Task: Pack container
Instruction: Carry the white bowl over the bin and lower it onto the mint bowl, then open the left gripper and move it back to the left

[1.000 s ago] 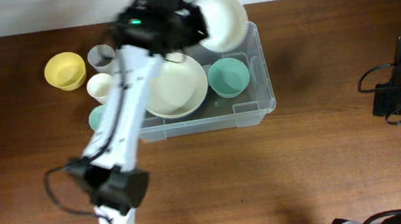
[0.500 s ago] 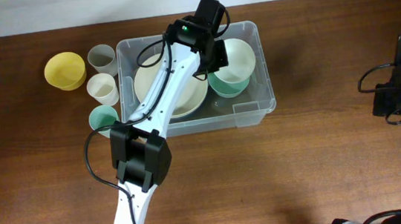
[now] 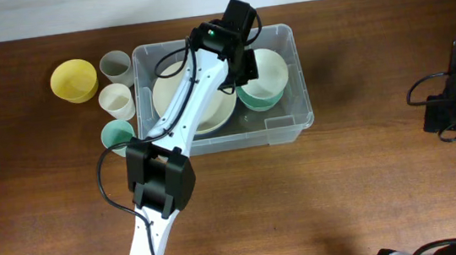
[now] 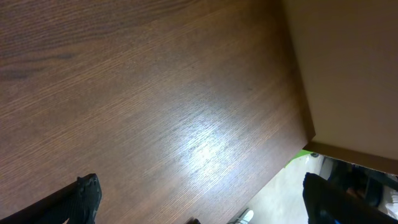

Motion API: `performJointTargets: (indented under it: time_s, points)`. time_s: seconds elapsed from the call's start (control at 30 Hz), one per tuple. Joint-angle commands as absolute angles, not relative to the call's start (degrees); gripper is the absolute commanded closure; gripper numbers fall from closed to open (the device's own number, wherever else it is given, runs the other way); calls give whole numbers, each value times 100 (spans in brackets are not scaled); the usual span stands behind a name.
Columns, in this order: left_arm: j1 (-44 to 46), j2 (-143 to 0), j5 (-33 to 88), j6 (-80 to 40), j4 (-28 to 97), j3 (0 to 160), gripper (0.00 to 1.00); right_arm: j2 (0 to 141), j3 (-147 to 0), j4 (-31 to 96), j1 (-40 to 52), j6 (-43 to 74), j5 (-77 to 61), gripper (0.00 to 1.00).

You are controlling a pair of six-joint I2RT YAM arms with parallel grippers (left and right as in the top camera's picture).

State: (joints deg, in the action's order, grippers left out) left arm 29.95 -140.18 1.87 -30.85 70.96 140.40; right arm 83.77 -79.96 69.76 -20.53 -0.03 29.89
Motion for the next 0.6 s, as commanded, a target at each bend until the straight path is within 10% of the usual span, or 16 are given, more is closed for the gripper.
performJointTargets:
  time_s: [0.0,0.57]
  points:
    - [2985,-14057,104,-2985,7207,14062,99,8405,-7966,6958,-2075,23,2998,1]
    - [2985,-14057,126,-2985,7229,14062,86,8405,-7966,6956,-2075,21,2998,1]
